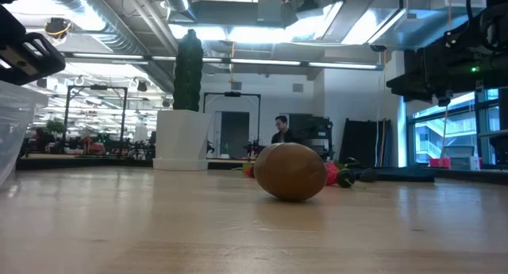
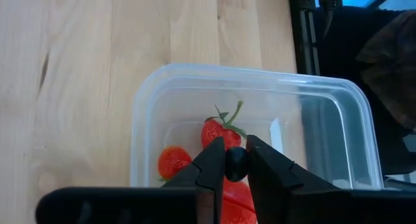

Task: Pick and placing Produce into tupperware
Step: Put the blueberry in the transparent bin, then put the kiwi in the bin

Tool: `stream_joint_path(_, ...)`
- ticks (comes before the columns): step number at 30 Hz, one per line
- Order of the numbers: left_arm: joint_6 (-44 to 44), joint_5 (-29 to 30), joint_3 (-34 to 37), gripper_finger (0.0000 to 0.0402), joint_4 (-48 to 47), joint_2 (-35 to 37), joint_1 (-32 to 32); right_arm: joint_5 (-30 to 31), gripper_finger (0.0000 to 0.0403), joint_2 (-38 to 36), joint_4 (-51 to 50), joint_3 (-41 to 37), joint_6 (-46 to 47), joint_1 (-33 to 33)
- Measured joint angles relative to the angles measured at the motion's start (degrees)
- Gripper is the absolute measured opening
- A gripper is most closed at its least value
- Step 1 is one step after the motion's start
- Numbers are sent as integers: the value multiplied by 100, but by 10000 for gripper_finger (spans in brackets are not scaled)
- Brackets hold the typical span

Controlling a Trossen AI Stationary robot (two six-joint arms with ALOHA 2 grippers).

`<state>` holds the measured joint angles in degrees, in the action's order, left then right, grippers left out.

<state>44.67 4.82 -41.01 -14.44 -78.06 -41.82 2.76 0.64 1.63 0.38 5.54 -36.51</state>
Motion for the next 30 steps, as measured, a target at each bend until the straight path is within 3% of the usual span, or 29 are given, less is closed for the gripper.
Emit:
stream_joint_path(11, 73, 0, 0, 88, -33, 0, 17, 0, 198, 0, 0, 1, 0, -2)
stream_joint_path(22, 96, -414, 0, 208, -37, 16, 56, 0, 198, 0, 0, 0, 0, 0)
stream_joint_path(30, -465, -380, -4, 227, 9, 328, 538, 0, 198, 0, 0, 2, 0, 0)
